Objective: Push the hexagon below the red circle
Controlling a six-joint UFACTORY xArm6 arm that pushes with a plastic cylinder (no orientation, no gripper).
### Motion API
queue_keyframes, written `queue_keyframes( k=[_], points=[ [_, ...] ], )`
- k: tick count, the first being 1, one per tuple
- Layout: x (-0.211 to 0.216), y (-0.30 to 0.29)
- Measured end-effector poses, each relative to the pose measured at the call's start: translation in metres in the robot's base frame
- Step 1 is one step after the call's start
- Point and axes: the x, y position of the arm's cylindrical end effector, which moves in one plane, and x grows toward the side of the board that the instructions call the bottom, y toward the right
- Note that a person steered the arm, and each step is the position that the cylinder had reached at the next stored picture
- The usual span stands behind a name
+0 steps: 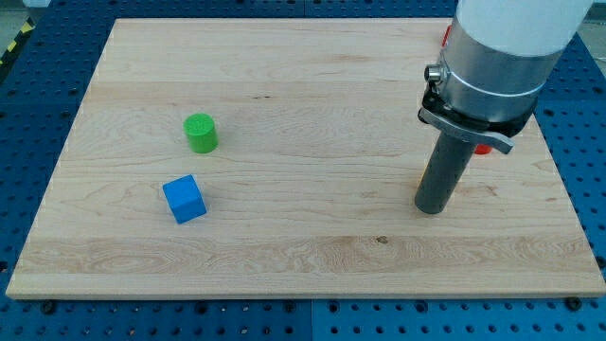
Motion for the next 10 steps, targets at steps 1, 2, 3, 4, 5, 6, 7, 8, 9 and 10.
queue_keyframes(
  k=[1, 2, 3, 4, 5, 6, 7, 8, 9, 10],
  points=[
    [-0.016, 0.000],
    [-0.024, 0.007],
    [-0.039, 0.007],
    [-0.055, 0.003],
    [-0.064, 0.008],
    [-0.070, 0.014],
    [-0.089, 0.014],
    [-0.084, 0.024],
    [-0.063, 0.055],
    [-0.061, 0.072]
  ],
)
